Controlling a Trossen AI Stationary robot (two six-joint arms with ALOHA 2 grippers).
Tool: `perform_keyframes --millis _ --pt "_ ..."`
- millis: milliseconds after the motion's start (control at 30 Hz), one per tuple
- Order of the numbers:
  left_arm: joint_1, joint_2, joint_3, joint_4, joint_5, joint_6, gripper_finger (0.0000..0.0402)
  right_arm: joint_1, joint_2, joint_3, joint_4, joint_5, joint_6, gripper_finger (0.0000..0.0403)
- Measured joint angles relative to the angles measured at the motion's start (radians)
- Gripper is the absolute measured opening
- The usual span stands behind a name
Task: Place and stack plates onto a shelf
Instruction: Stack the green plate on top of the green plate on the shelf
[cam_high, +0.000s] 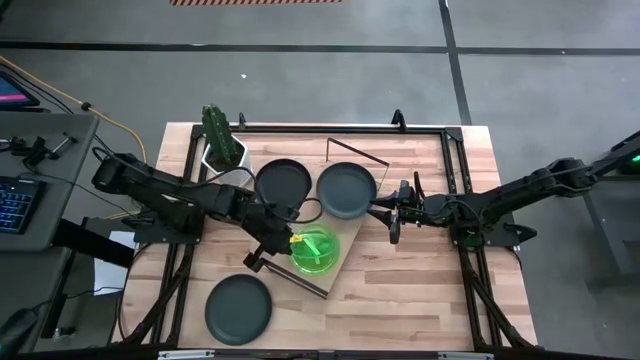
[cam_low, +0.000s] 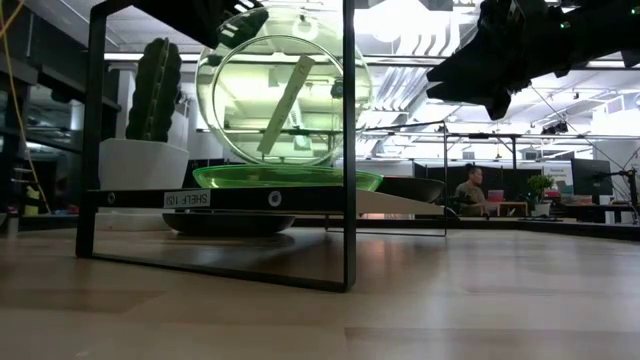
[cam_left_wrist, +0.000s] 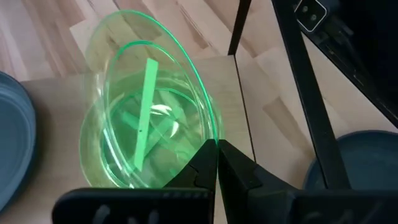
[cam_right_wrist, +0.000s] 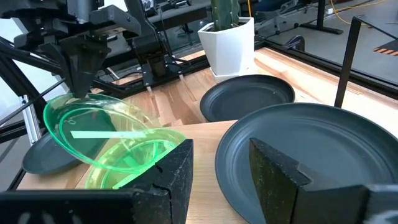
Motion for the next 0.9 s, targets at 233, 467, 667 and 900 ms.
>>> perform_keyframes --millis 233,467,667,900 --pt "0.000 0.000 0.000 0.037 0.057 -0.016 0.0000 0.000 0.000 0.000 0.000 0.000 0.000 0.0140" --pt "0.000 0.000 0.000 0.039 0.061 -0.035 0.0000 0.000 0.000 0.000 0.000 0.000 0.000 0.0140" --pt "0.004 0.005 -0.001 0.038 0.060 -0.052 0.0000 0.000 0.000 0.000 0.000 0.000 0.000 0.0140" --pt "0.042 0.021 -0.001 0.039 0.065 -0.083 0.0000 0.000 0.000 0.000 0.000 0.000 0.000 0.0140"
